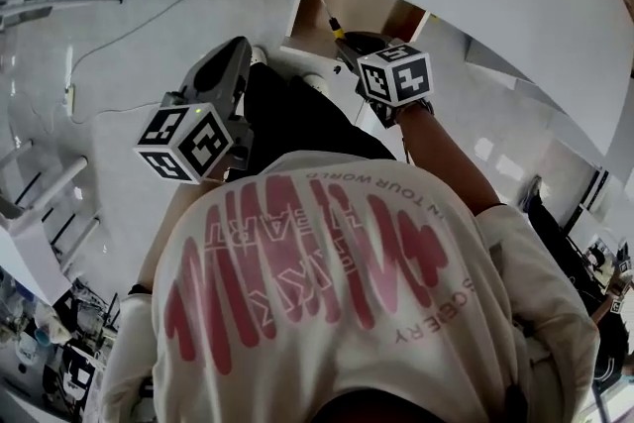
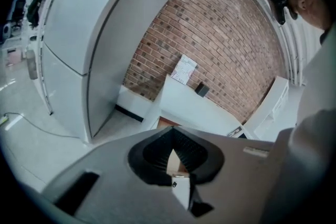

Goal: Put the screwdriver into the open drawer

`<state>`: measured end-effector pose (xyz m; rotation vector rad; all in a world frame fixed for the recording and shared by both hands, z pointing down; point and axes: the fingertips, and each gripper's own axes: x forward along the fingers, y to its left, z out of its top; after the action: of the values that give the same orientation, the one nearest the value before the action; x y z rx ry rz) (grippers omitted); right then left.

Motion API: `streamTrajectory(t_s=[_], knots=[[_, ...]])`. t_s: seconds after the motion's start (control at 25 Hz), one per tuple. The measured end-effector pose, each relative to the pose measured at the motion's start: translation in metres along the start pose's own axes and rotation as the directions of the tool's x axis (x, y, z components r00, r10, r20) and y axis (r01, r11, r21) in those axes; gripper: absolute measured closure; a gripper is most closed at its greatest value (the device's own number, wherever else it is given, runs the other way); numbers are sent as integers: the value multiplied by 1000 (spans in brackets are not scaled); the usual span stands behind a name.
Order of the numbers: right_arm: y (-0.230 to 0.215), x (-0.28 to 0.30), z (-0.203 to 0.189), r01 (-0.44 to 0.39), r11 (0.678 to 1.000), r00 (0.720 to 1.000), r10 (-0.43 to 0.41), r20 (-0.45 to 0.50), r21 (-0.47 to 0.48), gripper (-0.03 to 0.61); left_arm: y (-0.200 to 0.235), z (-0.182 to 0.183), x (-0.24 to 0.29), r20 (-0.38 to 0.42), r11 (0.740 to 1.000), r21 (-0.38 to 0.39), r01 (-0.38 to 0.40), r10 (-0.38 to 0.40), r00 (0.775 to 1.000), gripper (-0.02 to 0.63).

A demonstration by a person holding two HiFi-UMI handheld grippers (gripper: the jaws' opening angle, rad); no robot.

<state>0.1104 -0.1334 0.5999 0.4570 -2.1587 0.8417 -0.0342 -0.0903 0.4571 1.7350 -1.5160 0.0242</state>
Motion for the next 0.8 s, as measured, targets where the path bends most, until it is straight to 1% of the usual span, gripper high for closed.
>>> streamTrajectory(t_s=[0.12, 0.24, 0.4, 0.64, 0.8], knots=[[-9, 14, -13, 9, 1000, 999, -8, -41, 29, 489, 12, -7, -8, -8, 999, -21, -34, 34, 999, 611], [-26, 30, -17, 41, 998, 996, -37, -75, 54, 489, 24, -2, -3, 0, 999, -22, -40, 40, 999, 611], [-38, 46, -32, 68, 997, 987, -62, -149, 37, 489, 36, -8, -5, -26, 998, -30, -55, 55, 998, 611], [-59, 56, -45, 106, 993, 976, -92, -199, 59, 489, 53, -12, -8, -47, 996, -35, -81, 79, 996, 611], [-77, 62, -57, 147, 985, 965, -121, -234, 95, 489, 62, -8, -6, -51, 996, -35, -88, 86, 995, 611]])
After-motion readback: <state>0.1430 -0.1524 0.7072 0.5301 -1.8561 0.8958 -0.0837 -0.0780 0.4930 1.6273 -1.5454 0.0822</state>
